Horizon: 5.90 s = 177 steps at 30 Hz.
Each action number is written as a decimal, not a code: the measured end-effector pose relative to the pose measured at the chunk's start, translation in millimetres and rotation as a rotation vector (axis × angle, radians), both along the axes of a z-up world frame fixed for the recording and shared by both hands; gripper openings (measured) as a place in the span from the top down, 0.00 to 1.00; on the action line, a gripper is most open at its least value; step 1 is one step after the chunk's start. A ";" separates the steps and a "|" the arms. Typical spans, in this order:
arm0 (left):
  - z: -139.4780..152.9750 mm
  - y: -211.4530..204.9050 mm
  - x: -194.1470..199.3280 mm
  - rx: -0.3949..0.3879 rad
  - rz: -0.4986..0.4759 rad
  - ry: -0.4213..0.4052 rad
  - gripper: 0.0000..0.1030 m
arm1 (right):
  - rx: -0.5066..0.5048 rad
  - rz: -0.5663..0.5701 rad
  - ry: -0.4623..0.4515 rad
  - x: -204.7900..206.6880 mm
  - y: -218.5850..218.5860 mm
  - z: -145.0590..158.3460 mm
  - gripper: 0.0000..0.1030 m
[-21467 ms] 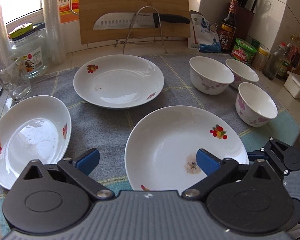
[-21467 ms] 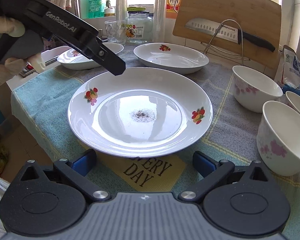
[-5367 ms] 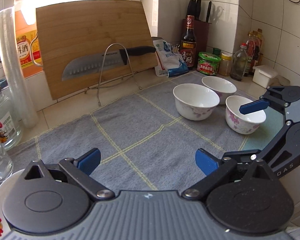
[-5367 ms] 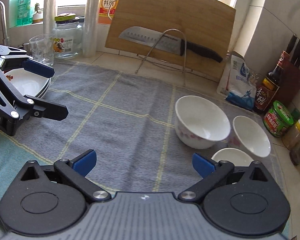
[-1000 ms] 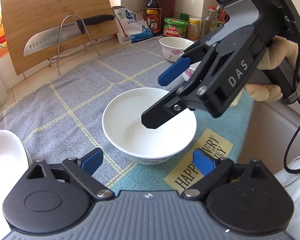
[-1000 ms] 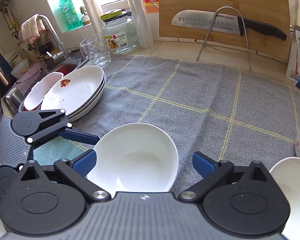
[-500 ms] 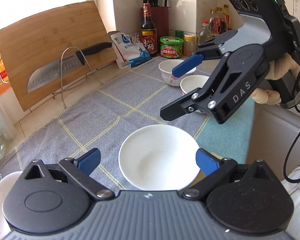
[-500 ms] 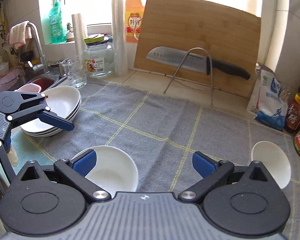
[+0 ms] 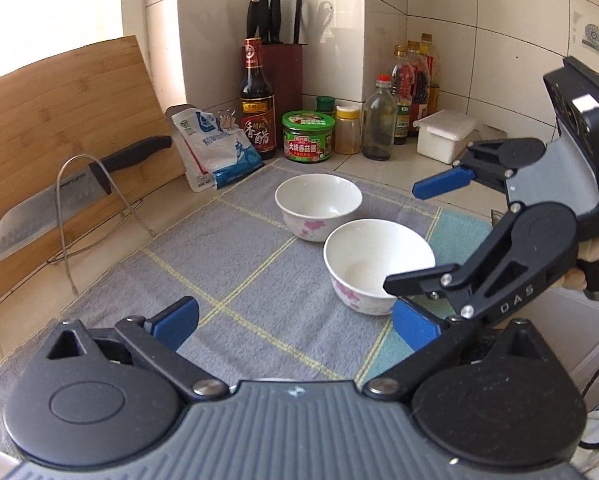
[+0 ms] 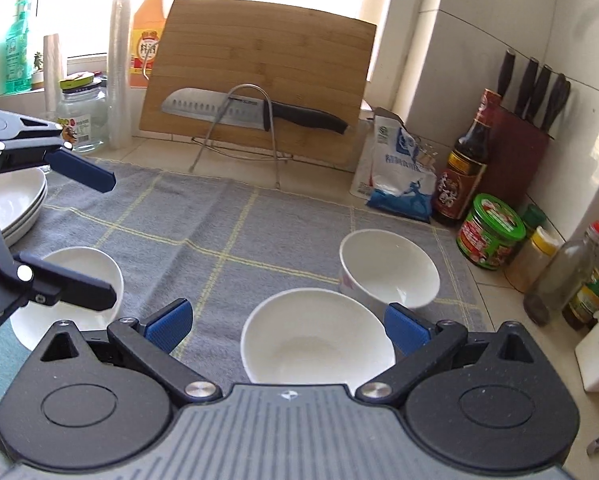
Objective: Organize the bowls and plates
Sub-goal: 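Move the left gripper to the rim of another white bowl, then close the left gripper on the bowl rim, then lift the bowl with the left gripper and carry it toward the plate stack, then lower the white bowl into the other white bowl and open the left gripper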
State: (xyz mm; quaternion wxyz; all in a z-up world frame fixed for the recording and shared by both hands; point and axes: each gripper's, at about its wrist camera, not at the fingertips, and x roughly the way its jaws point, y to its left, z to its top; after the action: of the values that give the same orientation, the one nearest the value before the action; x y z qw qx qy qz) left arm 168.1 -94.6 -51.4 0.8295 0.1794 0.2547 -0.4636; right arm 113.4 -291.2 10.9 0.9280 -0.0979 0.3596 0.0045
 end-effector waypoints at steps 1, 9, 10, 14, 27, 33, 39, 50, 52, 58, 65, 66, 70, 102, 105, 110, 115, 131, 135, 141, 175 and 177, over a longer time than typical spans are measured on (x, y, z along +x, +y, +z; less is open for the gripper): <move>-0.5 -6.7 1.4 0.002 -0.010 0.002 0.01 | -0.004 -0.009 0.002 -2.8 -3.3 -2.7 0.00; -9.7 -56.6 13.4 0.035 -0.071 0.037 0.01 | 0.028 -0.024 0.049 -14.0 -25.5 -30.6 0.00; -10.9 -62.5 15.3 0.039 -0.078 0.042 0.01 | 0.025 -0.020 0.054 -13.6 -26.4 -33.5 0.00; -15.9 -81.2 18.1 0.061 -0.087 0.045 0.01 | 0.024 -0.003 0.067 -8.8 -28.3 -42.6 0.00; -41.4 -121.5 34.6 0.136 -0.115 0.131 0.02 | 0.064 0.047 0.064 4.5 -37.8 -53.9 0.00; -48.0 -130.3 46.4 0.134 -0.131 0.215 0.13 | 0.077 0.075 0.062 4.2 -39.8 -53.1 0.02; -53.3 -134.8 52.1 0.139 -0.152 0.268 0.27 | 0.081 0.092 0.061 4.0 -38.9 -51.3 0.08; -52.9 -137.7 58.6 0.128 -0.165 0.315 0.35 | 0.088 0.101 0.068 4.3 -37.9 -47.3 0.09; -53.0 -137.9 58.9 0.128 -0.167 0.316 0.36 | 0.104 0.099 0.069 3.5 -39.4 -45.6 0.09; -53.1 -138.2 60.7 0.127 -0.165 0.322 0.38 | 0.116 0.094 0.074 3.5 -39.4 -43.6 0.10; -53.3 -139.3 59.8 0.130 -0.169 0.319 0.39 | 0.132 0.090 0.077 1.9 -41.9 -43.5 0.10; -53.4 -139.3 59.8 0.130 -0.169 0.320 0.39 | 0.131 0.090 0.077 2.0 -42.0 -43.6 0.10; -53.1 -139.6 59.2 0.137 -0.170 0.318 0.39 | 0.125 0.094 0.078 1.0 -41.6 -43.4 0.10; 7.5 -29.9 30.2 0.029 -0.016 0.283 0.40 | 0.140 0.272 0.096 -5.4 28.3 1.1 0.10; 11.8 -14.5 28.6 0.023 0.002 0.275 0.40 | 0.145 0.291 0.093 -5.0 40.6 -0.1 0.10; 16.5 7.5 26.0 0.014 0.030 0.268 0.40 | 0.146 0.320 0.092 -4.1 59.7 -2.9 0.10; 16.8 25.8 25.4 0.012 0.051 0.268 0.40 | 0.149 0.342 0.098 -2.5 76.1 -4.5 0.10; 0.3 53.0 28.7 0.042 0.090 0.304 0.40 | 0.186 0.368 0.144 7.2 97.1 -18.4 0.10; -5.8 55.8 29.2 0.051 0.095 0.317 0.40 | 0.195 0.371 0.160 7.1 100.5 -22.4 0.10; -13.2 58.5 29.6 0.062 0.095 0.329 0.40 | 0.208 0.375 0.181 8.9 104.3 -28.1 0.10; -20.3 74.7 31.2 0.058 0.124 0.307 0.33 | 0.228 0.384 0.168 9.1 104.3 -31.2 0.00; -20.4 76.7 31.1 0.063 0.133 0.297 0.33 | 0.225 0.380 0.167 9.0 103.3 -30.6 0.00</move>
State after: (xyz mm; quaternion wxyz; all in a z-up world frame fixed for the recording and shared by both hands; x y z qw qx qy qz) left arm 199.2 -17.9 -71.8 0.8055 0.1174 0.4002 -0.4210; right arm 122.3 -187.9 -19.7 0.8826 -0.0591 0.4074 0.2272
